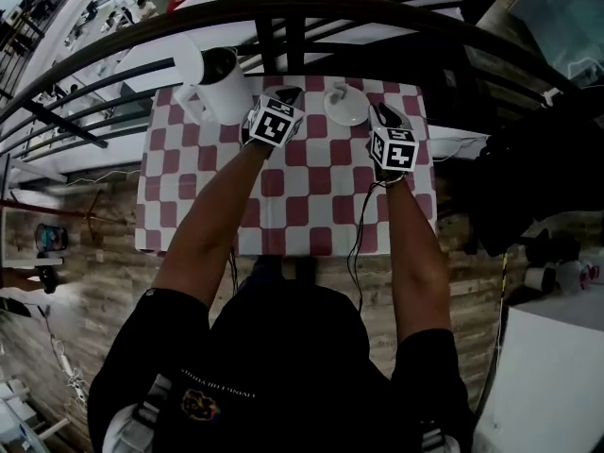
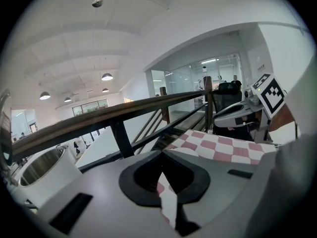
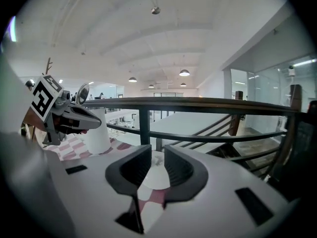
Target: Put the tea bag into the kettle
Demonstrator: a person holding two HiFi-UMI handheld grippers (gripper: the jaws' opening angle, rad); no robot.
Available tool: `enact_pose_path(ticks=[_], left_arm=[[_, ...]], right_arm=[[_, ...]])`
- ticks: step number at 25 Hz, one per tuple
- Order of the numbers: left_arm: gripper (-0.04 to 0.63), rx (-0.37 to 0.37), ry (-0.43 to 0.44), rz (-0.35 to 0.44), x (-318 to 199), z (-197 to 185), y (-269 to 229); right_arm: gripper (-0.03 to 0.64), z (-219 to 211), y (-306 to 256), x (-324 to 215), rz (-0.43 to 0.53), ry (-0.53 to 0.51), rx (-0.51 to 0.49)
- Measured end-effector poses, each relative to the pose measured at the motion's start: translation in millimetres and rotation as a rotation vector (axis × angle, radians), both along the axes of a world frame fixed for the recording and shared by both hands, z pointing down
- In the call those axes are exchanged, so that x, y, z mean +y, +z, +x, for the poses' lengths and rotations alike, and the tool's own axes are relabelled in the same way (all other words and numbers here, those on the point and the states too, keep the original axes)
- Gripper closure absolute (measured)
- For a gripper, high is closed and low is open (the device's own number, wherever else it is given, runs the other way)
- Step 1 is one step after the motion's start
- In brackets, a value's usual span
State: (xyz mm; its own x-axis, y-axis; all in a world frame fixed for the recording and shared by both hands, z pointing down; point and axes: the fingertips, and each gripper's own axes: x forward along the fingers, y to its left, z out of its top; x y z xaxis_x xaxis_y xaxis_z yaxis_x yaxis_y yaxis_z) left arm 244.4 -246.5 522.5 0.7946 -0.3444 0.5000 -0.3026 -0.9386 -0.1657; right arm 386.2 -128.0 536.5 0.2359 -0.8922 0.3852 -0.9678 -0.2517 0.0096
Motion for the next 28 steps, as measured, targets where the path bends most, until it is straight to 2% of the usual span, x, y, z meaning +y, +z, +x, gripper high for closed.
enact_pose_path(ticks=[10,28], left_arm=[[0.595,-0.032,0.032,-0.018,4,13,16],[0.595,-0.054,0.025,-0.043,-11,11,38]], right_arm=[[0.528,14,16,17,-0.017,0.059,-0.023],[0.528,14,40,8,-0.048,0.064,-0.046]])
